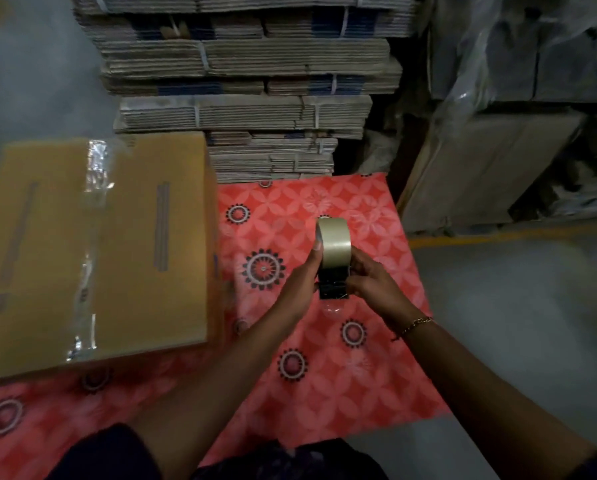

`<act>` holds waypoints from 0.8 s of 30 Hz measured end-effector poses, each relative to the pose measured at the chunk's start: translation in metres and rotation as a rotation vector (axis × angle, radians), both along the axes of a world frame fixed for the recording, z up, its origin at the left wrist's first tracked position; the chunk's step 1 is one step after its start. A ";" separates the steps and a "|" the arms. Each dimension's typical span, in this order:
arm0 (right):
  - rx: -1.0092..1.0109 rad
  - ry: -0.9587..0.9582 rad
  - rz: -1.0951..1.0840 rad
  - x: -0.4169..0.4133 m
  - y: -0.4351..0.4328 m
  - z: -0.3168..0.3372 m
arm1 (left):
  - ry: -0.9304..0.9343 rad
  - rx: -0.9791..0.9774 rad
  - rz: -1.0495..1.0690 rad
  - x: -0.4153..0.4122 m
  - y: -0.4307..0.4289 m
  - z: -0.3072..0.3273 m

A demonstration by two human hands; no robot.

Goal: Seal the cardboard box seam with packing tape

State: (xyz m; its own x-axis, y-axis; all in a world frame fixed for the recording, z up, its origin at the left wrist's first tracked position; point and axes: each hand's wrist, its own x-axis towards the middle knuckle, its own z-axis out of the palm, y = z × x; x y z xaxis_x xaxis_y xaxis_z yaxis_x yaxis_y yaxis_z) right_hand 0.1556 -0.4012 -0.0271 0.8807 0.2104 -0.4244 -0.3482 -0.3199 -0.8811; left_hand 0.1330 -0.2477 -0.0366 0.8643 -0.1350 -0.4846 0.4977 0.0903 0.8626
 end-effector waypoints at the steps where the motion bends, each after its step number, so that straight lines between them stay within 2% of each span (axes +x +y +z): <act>1: -0.013 0.008 0.007 0.005 -0.012 -0.006 | 0.009 0.004 0.001 0.006 -0.012 -0.004; 12: -0.006 0.056 0.077 0.040 -0.064 -0.054 | 0.162 -0.029 0.193 0.043 -0.076 -0.045; 24: -0.013 0.068 0.080 0.046 -0.068 -0.080 | 0.236 -0.079 0.226 0.053 -0.085 -0.073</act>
